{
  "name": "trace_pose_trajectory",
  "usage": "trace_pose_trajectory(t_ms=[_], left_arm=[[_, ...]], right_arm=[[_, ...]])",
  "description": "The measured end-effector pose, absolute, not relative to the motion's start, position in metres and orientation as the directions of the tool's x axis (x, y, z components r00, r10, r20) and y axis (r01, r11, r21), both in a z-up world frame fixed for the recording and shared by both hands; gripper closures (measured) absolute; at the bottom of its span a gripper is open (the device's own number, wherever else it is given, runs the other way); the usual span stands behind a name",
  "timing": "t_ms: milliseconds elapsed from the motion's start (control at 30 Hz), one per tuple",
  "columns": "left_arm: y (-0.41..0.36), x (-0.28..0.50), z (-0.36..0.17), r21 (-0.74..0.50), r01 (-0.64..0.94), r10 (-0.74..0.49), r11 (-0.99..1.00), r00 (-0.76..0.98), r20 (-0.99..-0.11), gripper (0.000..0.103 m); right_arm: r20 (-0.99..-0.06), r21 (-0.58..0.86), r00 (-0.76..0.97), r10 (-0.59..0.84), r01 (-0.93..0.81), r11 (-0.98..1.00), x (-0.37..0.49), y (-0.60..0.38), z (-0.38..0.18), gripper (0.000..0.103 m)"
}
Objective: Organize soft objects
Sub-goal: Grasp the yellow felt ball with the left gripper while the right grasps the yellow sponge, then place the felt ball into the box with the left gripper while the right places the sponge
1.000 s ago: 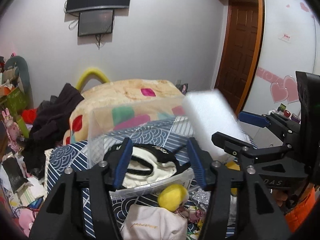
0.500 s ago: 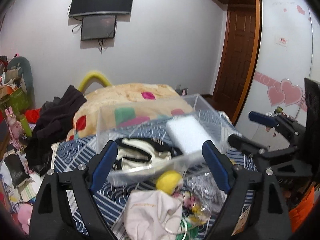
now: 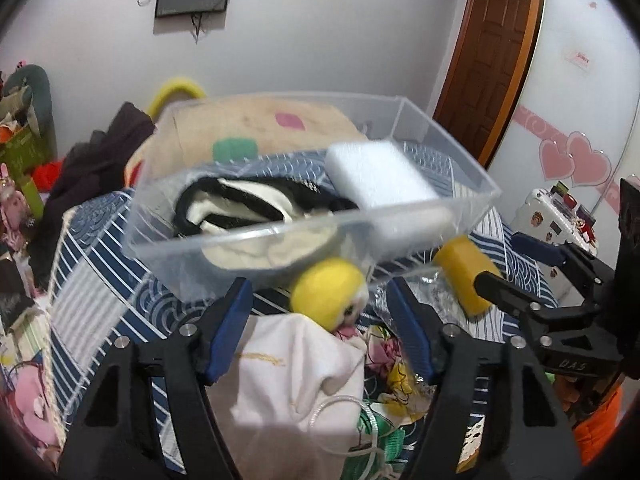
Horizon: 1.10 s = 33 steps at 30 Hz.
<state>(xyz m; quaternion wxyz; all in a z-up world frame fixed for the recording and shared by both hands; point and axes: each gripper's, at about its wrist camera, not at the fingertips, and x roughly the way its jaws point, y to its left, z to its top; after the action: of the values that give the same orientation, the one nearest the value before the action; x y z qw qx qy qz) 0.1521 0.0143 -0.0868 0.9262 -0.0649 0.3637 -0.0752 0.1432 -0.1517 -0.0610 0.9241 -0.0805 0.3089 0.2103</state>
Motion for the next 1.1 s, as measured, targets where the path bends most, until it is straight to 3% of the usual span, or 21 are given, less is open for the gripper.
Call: trace_pose_trajectory(t_ms=[133,333,367,433,800,1100], left_arm=[[0.006,0.157,-0.096,-0.16,0.082,-0.17,0.984,0.716,-0.677,0.036],[0.004,0.164,-0.108,-0.182,0.091,-0.194,0.979,0.693,-0.694,0.057],[0.005,0.163,-0.109,-0.182,0.095,-0.197,0.979,0.694,-0.693,0.059],[0.007,0.161,-0.108,-0.187,0.099,-0.202,0.977,0.702,-0.683,0.06],[0.02,0.128,-0.089,-0.219,0.107,-0.222,0.97,0.755,-0.617,0.061],[0.032,0.101,-0.049,-0.216,0.106,-0.205,0.971,0.835,-0.51,0.061]], right_arm=[[-0.64,-0.005,0.694,0.331,-0.434,0.901,0.143,-0.154,-0.072,0.031],[-0.666,0.017,0.664,0.339,-0.441,0.897,0.142,-0.154,-0.08,0.055],[-0.67,0.022,0.66,0.34,-0.44,0.898,0.142,-0.155,-0.081,0.061],[-0.672,0.046,0.646,0.361,-0.451,0.892,0.14,-0.156,-0.082,0.066],[-0.603,-0.004,0.709,0.366,-0.461,0.887,0.116,-0.153,-0.058,0.067],[-0.516,-0.005,0.747,0.418,-0.491,0.871,0.11,-0.149,-0.029,0.067]])
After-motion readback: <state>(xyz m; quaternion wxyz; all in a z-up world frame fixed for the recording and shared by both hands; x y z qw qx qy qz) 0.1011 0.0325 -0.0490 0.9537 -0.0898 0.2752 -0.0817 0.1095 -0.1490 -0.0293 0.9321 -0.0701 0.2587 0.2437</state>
